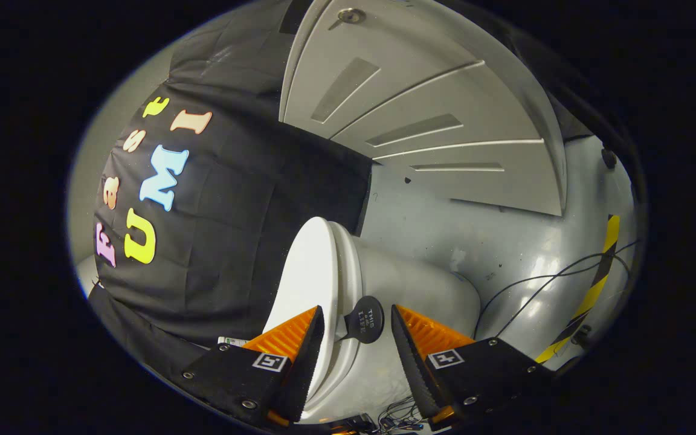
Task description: Open the toilet lid.
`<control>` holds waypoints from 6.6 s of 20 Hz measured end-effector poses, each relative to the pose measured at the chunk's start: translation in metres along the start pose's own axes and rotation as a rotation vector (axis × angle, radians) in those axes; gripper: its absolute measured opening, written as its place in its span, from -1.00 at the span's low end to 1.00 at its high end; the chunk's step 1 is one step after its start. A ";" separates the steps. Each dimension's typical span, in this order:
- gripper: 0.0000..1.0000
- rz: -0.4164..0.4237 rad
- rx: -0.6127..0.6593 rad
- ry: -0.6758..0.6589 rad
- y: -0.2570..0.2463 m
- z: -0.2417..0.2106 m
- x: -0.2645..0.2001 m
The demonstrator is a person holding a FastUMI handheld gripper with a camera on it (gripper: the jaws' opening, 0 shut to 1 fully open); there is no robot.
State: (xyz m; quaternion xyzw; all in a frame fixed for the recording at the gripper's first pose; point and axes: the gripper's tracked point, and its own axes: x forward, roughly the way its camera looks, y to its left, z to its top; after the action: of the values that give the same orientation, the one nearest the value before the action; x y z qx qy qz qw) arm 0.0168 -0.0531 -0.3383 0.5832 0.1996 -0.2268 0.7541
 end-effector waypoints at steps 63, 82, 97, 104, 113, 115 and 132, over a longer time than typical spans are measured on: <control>-1.00 0.294 -0.197 0.044 0.207 -0.001 -0.093; -1.00 0.363 -0.420 0.033 0.288 -0.045 -0.125; -0.99 0.446 -0.716 -0.012 0.372 -0.124 -0.152; -0.99 0.502 -0.850 -0.029 0.405 -0.178 -0.160; -1.00 0.552 -0.988 -0.044 0.424 -0.238 -0.163; -1.00 0.566 -1.021 -0.046 0.429 -0.252 -0.162; -0.99 0.636 -1.127 -0.016 0.437 -0.336 -0.152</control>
State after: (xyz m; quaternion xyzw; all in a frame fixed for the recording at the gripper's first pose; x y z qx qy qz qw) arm 0.1316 0.3844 0.0118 0.1271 0.0997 0.1430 0.9764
